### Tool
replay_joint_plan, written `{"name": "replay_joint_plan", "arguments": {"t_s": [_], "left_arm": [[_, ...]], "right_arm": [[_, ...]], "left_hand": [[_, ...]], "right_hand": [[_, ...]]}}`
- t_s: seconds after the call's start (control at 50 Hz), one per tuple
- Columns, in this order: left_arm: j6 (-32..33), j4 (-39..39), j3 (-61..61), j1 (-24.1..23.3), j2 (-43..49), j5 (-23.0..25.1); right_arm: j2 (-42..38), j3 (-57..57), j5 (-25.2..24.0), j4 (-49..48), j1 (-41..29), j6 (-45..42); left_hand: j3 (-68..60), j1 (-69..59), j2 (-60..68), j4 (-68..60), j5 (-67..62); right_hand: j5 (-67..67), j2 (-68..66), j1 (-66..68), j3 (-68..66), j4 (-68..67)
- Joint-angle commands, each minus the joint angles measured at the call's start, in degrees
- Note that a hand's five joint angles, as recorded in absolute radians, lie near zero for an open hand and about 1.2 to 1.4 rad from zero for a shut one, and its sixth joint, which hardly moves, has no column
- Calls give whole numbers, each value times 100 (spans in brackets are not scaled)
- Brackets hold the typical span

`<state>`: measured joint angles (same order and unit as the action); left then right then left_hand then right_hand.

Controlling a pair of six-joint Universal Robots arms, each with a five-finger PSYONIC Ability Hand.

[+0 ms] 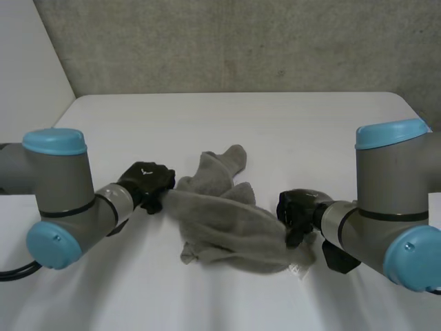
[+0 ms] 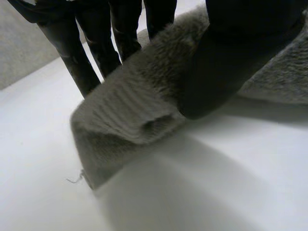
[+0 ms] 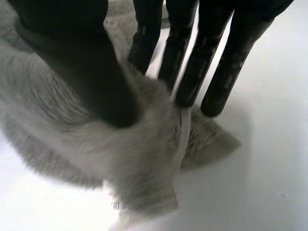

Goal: Fold the towel.

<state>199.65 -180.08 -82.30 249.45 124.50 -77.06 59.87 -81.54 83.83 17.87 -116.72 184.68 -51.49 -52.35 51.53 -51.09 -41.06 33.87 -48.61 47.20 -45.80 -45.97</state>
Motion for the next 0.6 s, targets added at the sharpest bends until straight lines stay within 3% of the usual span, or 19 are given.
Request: {"name": "replay_joint_plan", "arguments": {"t_s": [0.02,0.1,0.12,0.14,0.18,0.2,0.22,0.6], "left_arm": [[-49,-36,959,-80,-153,-238],[-93,-10,1303,-89,-259,-335],[-93,16,1357,-107,-268,-344],[-93,16,1357,-107,-268,-344],[-84,112,1200,-124,-286,-336],[-84,113,1199,-124,-286,-336],[-49,157,1034,-124,-286,-336],[-23,131,417,-1,-198,-344]], "right_arm": [[-81,718,-51,-144,-9,-72],[-221,1095,-42,-92,-62,-55],[-239,1079,-33,-74,-105,-55],[-239,1078,-33,-74,-106,-55],[-186,886,-33,-56,-159,-28],[-186,885,-33,-56,-159,-28],[-134,746,-25,-65,-124,-28],[-238,165,-7,-337,-97,-81]], "left_hand": [[-2851,-2765,2847,-2891,-2894],[-2851,-2765,2847,-2891,-2894],[-2851,-2765,2847,-2891,-2894],[-2851,-2765,2847,-2891,-2894],[-2851,-2765,2847,-2891,-2894],[-2851,-2765,2847,-2891,-2894],[-2851,-2765,2847,-2891,-2894],[-2849,-2763,2845,-2889,-2892]], "right_hand": [[3613,-3139,3280,-3420,-3403],[3613,-3139,3280,-3420,-3403],[2121,-1646,1787,-1927,-1910],[2106,-1631,1772,-1912,-1895],[81,393,-252,112,130],[70,404,-263,123,141],[-813,1287,-1146,1006,1023],[-1144,1619,-1478,1338,1355]]}}
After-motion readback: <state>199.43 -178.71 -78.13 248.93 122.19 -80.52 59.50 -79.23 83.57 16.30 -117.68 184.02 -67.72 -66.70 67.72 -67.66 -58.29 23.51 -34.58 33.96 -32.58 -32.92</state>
